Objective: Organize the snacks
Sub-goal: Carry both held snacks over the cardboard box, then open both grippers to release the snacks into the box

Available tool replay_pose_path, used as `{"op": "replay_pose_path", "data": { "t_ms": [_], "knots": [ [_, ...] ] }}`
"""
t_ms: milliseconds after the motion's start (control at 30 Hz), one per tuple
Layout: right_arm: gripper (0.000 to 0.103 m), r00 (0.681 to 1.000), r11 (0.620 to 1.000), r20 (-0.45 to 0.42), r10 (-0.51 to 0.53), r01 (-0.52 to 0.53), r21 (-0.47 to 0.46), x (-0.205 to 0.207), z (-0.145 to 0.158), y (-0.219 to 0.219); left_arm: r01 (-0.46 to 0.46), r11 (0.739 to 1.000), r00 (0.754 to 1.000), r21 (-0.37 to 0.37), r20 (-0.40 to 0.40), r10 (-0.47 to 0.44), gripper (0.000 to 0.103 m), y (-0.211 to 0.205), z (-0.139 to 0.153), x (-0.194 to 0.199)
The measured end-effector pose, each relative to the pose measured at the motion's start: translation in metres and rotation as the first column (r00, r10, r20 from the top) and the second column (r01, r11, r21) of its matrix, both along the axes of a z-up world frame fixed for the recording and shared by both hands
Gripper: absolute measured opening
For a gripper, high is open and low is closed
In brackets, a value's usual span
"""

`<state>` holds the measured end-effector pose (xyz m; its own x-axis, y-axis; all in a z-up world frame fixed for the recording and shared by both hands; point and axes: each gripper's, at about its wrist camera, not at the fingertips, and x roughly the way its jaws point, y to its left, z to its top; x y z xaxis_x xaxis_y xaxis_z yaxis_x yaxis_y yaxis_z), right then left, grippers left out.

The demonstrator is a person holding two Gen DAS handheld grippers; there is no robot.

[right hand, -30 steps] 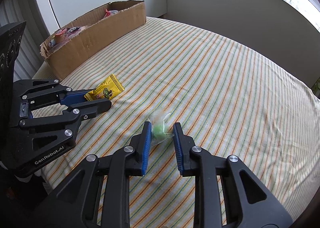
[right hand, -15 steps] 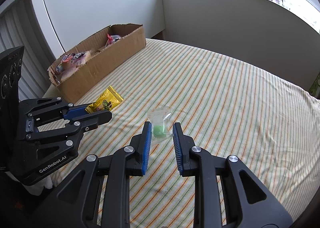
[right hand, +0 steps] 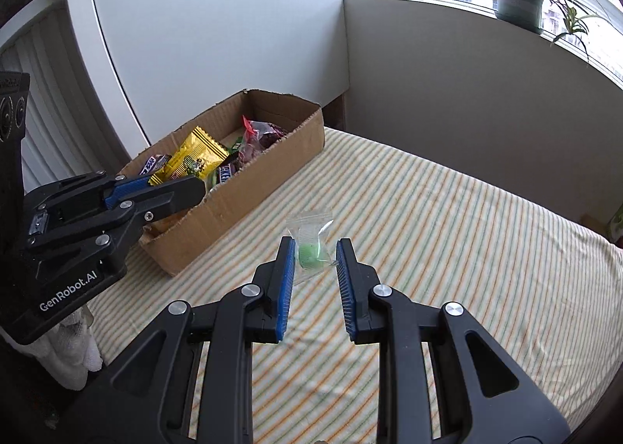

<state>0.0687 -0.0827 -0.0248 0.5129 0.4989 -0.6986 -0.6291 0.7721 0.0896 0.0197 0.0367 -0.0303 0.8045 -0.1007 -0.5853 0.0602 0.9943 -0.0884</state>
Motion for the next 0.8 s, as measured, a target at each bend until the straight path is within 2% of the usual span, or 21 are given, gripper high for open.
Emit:
{"op": "replay_pose_path", "data": {
  "t_ms": [433,800],
  "knots": [
    [0.022,0.997,0.997,0.018,0.076,-0.077,0.01,0.038,0.012,0.075,-0.121,0.992,0.992,-0.023,0.029,0.122,0.012,0.071,0.012,0.011],
    [0.022,0.993,0.992,-0.004,0.121,-0.121,0.041,0.059,0.009,0.121,-0.187,0.982,0.982,-0.026,-0.004,0.186,0.011,0.103,0.001,0.026]
  ]
}}
